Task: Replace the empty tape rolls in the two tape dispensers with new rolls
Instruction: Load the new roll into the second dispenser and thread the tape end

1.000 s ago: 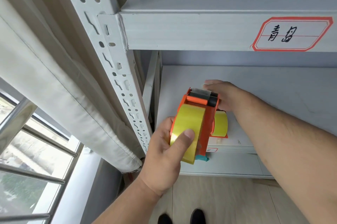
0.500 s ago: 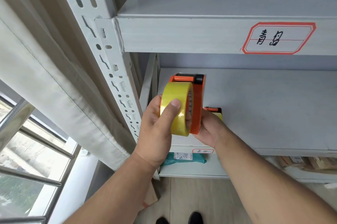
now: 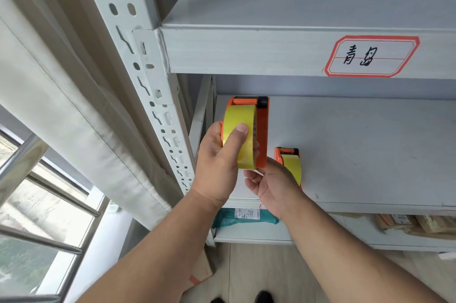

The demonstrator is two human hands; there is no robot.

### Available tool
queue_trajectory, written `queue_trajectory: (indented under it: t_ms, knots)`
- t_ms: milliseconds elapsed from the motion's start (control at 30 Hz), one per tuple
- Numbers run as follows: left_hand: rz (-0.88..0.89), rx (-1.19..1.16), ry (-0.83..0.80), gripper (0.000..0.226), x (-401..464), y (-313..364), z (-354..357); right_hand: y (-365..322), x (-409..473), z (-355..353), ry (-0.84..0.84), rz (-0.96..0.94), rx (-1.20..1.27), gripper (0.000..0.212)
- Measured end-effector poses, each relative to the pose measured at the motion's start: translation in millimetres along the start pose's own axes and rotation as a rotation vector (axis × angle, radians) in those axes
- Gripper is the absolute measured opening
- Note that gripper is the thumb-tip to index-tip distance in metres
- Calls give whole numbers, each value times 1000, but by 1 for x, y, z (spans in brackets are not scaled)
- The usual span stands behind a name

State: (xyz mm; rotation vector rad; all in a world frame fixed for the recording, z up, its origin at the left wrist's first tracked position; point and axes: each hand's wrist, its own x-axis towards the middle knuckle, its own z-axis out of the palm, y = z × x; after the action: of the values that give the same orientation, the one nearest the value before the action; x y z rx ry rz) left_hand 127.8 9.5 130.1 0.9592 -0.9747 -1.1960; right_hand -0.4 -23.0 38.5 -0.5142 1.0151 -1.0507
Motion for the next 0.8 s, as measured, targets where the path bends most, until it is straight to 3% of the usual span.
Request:
queue_trajectory:
  t_ms: [233, 433, 667, 800]
  knots:
    - [-37, 52, 26, 12, 2, -12, 0, 9, -8, 0, 137, -138, -24, 20]
    - [-77, 80, 62, 15, 6, -17, -1, 11, -5, -3, 162, -193, -244, 3]
    - [-102, 24, 54, 24, 11, -20, 4, 16, 1, -10, 179, -204, -495, 12]
    - [-128, -88, -6, 14, 10, -19, 2, 13, 9, -19, 234, -164, -568, 13]
